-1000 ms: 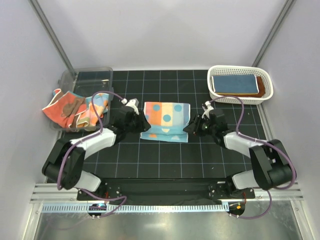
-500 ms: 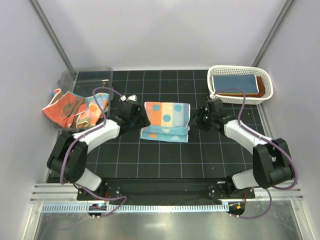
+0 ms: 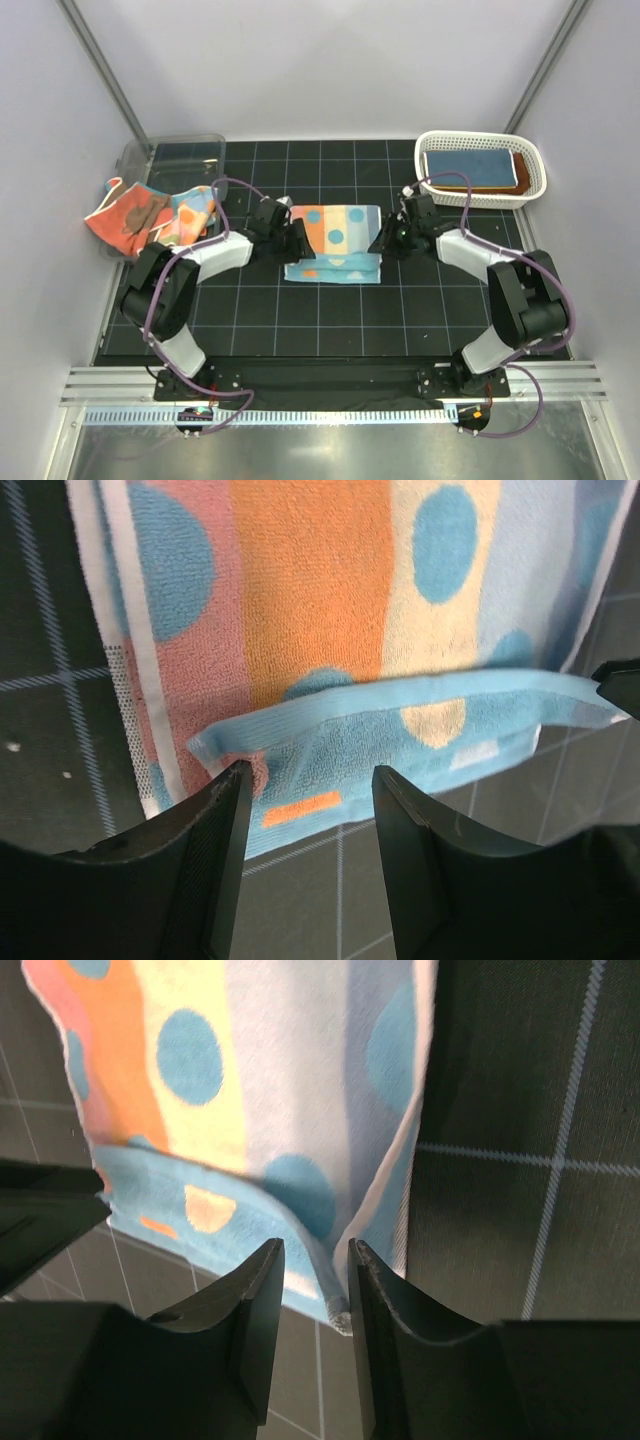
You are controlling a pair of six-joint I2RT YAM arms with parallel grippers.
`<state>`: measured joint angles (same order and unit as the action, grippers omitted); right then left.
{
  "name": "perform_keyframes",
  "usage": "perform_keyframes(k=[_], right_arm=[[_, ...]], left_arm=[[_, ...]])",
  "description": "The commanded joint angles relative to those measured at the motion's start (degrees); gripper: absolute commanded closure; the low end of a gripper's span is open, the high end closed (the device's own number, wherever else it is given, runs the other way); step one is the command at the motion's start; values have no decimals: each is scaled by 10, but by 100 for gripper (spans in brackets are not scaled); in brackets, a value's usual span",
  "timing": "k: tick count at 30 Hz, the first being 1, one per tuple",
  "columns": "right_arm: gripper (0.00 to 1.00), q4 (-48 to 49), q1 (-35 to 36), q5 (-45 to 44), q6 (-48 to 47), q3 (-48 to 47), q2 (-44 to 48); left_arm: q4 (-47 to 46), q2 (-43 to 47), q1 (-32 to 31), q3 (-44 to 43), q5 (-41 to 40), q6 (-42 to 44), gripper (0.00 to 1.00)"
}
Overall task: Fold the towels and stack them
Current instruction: Fold the towel
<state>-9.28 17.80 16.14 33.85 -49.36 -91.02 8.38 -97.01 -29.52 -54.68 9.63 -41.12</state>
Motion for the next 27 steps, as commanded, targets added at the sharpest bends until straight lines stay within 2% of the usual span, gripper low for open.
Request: perform_keyframes(k=[1,3,9,13,15,17,21,27], right_arm=[[63,-8,5,23,-48,24,79],[66,-45,5,13,-60,48,104],[66,-84,5,-1,-65,129,190],[66,-100,6,-16,-60,145,214],[65,-110,5,-43,-34,138,219],[64,-134,5,-73,0,129,220],[64,-134,5,-94,81,128,229],[62,-35,6,-71,15,143,210]], left_arm=[[-40,33,-3,24,76,3,46],[-36,72,-4,55,77,3,48],[-15,186,-5,142,49,4,48],[-14,246,-6,188,49,-13,48],[0,271,-6,193,22,-26,47],[22,278,-6,192,-6,-63,43],[20,272,-7,194,-11,-103,42],[-27,228,-16,200,-25,-98,45]])
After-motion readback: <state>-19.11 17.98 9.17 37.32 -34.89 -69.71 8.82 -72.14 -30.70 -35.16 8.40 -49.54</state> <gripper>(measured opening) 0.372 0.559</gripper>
